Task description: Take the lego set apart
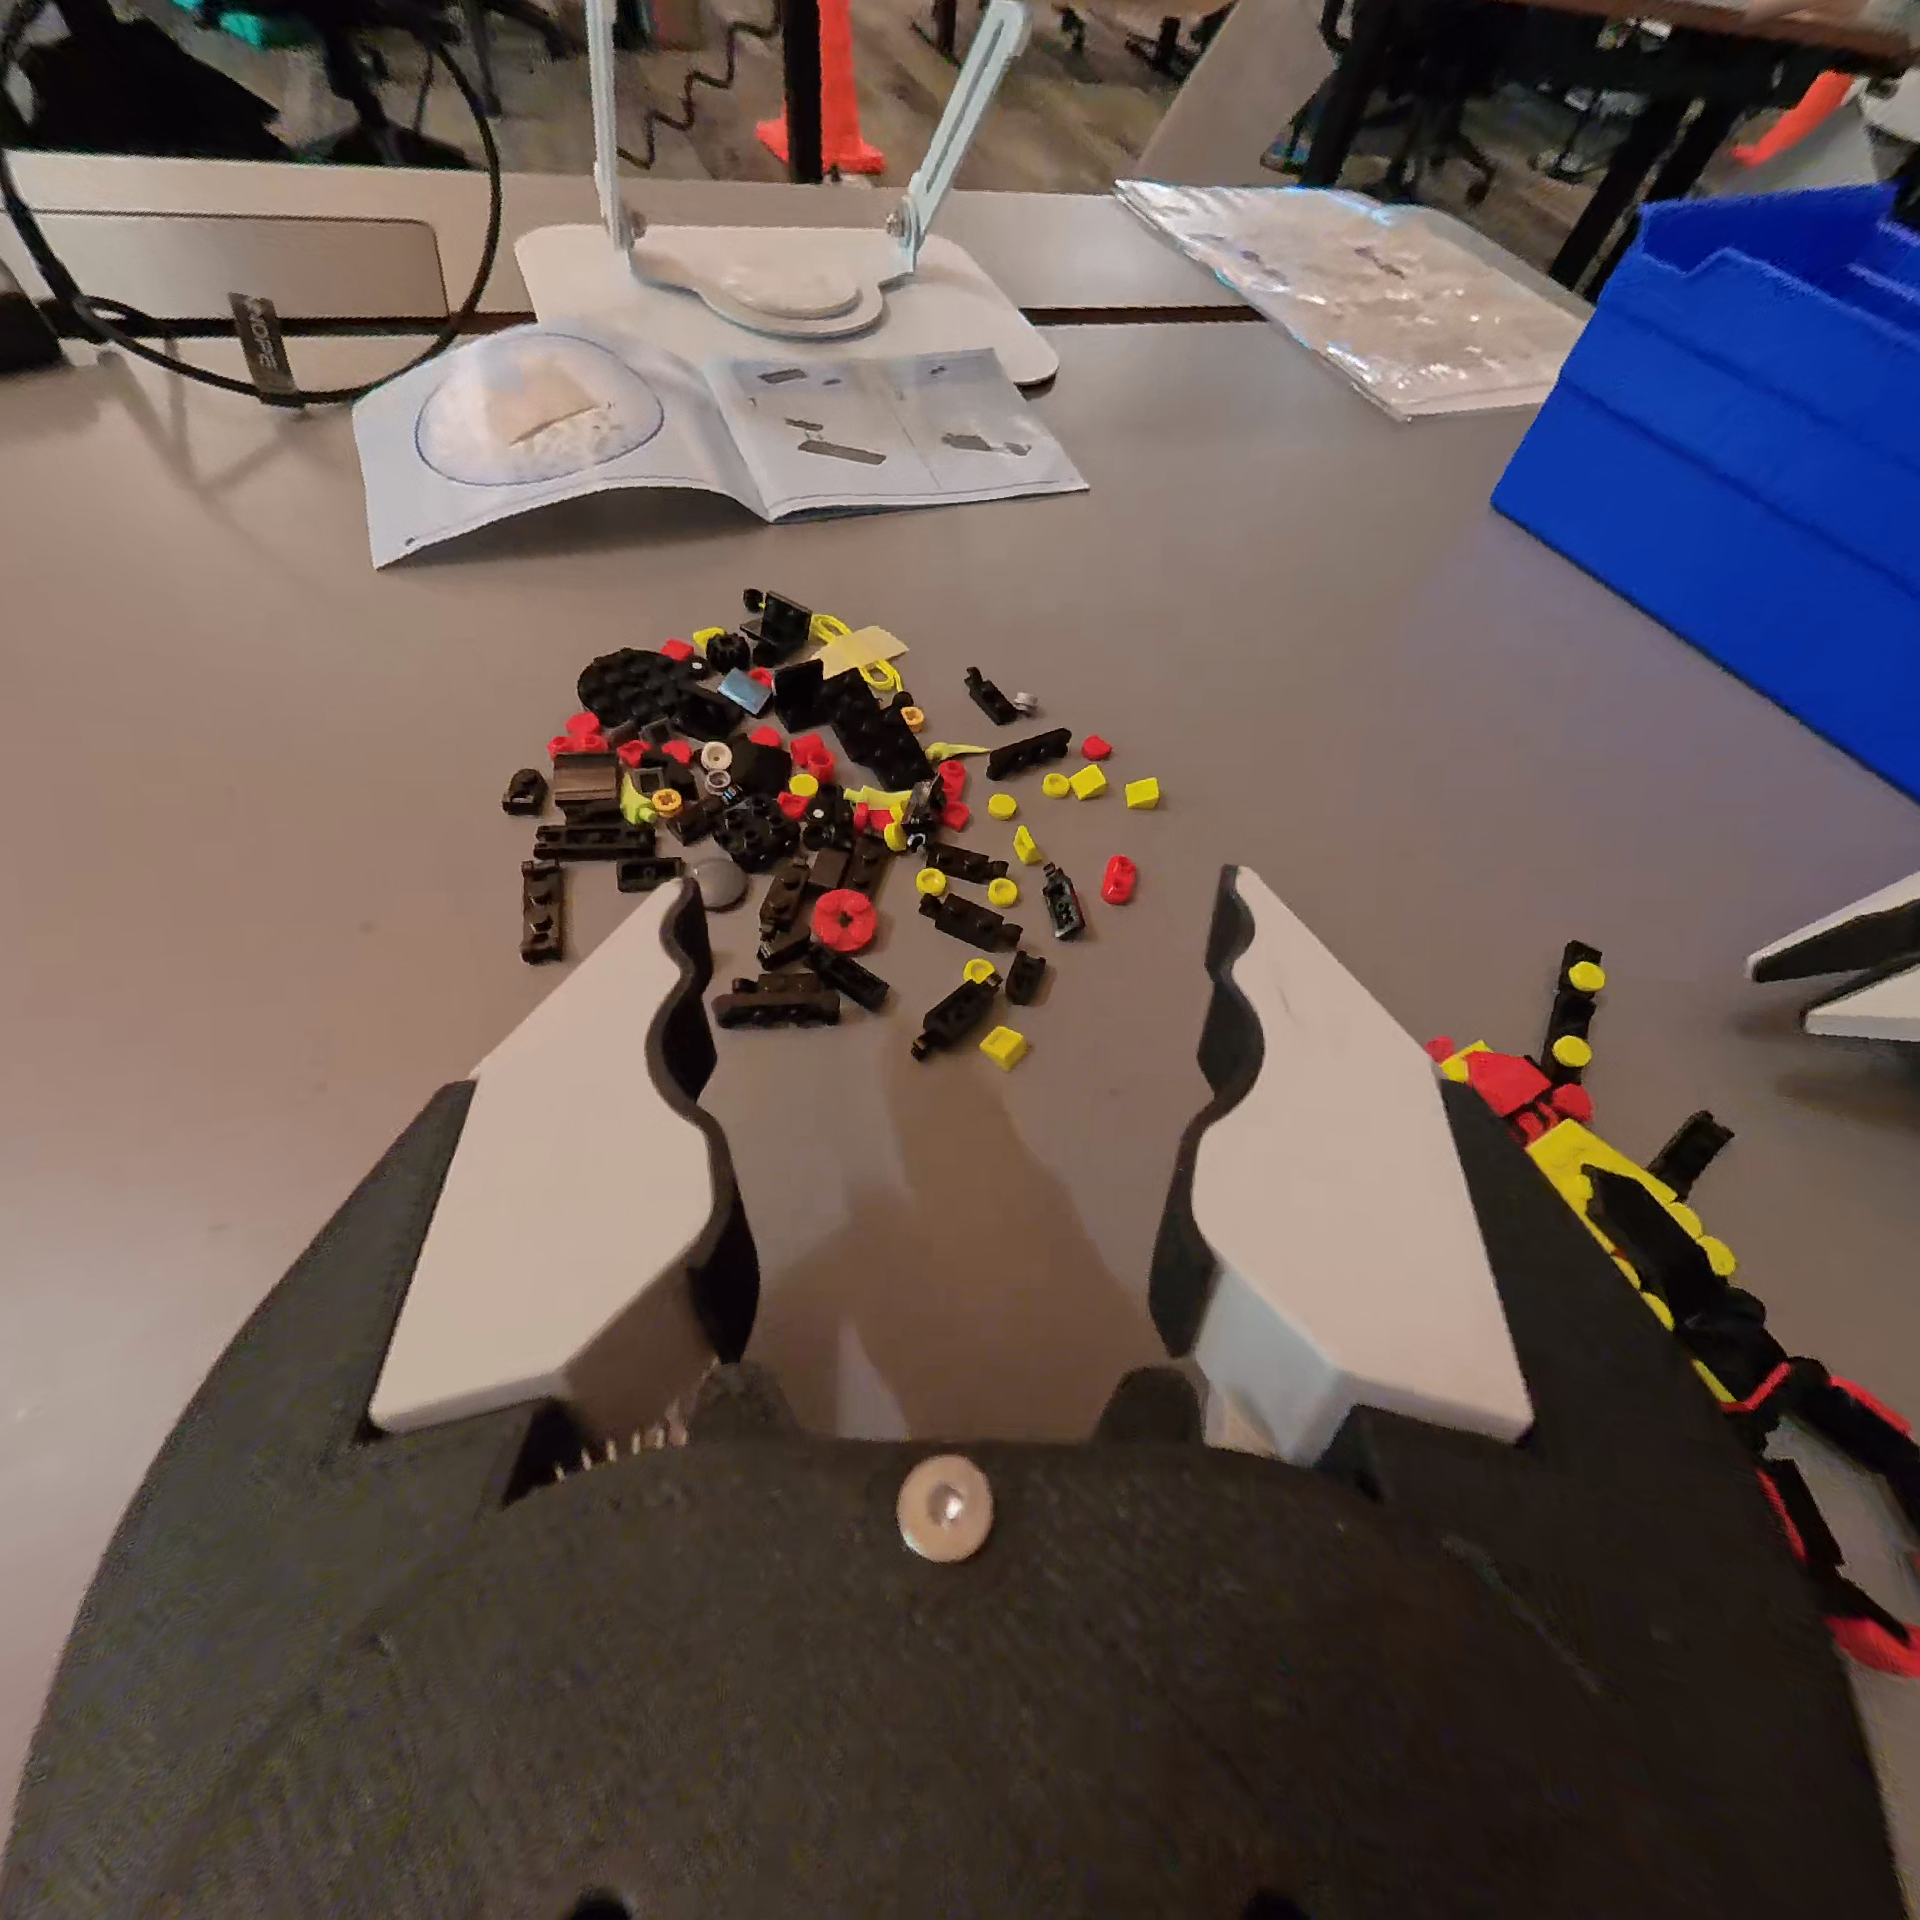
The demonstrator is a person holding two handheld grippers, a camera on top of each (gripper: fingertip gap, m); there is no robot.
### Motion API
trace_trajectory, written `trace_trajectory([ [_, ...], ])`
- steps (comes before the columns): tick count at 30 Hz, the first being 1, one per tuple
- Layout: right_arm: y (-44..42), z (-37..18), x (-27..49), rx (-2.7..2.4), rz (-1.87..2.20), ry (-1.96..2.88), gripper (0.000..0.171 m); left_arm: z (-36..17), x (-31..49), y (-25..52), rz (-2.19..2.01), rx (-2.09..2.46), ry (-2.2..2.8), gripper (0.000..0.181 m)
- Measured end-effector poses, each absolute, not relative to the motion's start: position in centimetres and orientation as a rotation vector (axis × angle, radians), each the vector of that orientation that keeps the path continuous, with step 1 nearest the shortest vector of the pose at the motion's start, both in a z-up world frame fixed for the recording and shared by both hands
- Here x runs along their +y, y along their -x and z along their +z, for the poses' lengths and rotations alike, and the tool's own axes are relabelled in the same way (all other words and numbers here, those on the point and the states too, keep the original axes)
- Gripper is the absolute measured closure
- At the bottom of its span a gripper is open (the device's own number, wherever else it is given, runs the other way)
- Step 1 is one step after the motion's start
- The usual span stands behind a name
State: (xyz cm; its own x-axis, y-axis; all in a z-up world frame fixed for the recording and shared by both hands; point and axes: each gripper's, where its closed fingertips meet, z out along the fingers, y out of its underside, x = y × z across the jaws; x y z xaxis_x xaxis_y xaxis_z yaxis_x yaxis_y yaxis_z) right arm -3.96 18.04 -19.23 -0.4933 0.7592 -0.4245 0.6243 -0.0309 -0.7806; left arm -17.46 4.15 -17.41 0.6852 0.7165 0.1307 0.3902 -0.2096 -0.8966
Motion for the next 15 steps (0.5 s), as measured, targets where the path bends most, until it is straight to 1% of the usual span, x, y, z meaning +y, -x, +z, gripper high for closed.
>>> trace_trajectory([
  [2, 4.0, -18.9, 18.0, -2.082, 1.576, 1.496, 0.156, -17.9, 4.2, 17.3, 0.362, -0.889, 1.845, 0.080],
  [3, 4.0, -18.8, 17.9, -2.078, 1.583, 1.488, 0.156, -18.1, 4.2, 17.4, 0.354, -0.902, 1.850, 0.081],
  [6, 3.9, -18.6, 17.7, -2.083, 1.595, 1.467, 0.154, -17.8, 4.3, 17.3, 0.336, -0.910, 1.832, 0.090],
  [8, 3.8, -18.5, 17.6, -2.082, 1.602, 1.458, 0.154, -17.3, 4.0, 17.5, 0.368, -0.909, 1.809, 0.100],
  [10, 3.9, -18.1, 17.6, -2.064, 1.615, 1.450, 0.154, -16.9, 3.6, 17.8, 0.401, -0.900, 1.783, 0.125],
  [12, 4.0, -18.0, 17.7, -2.051, 1.622, 1.451, 0.155, -16.8, 3.8, 17.4, 0.376, -0.857, 1.785, 0.160],
  [13, 4.0, -18.0, 17.8, -2.048, 1.622, 1.458, 0.155, -17.0, 3.9, 17.3, 0.363, -0.852, 1.791, 0.171],
  [15, 4.0, -18.0, 17.9, -2.046, 1.629, 1.473, 0.155, -17.3, 3.9, 17.3, 0.356, -0.860, 1.802, 0.179],
])
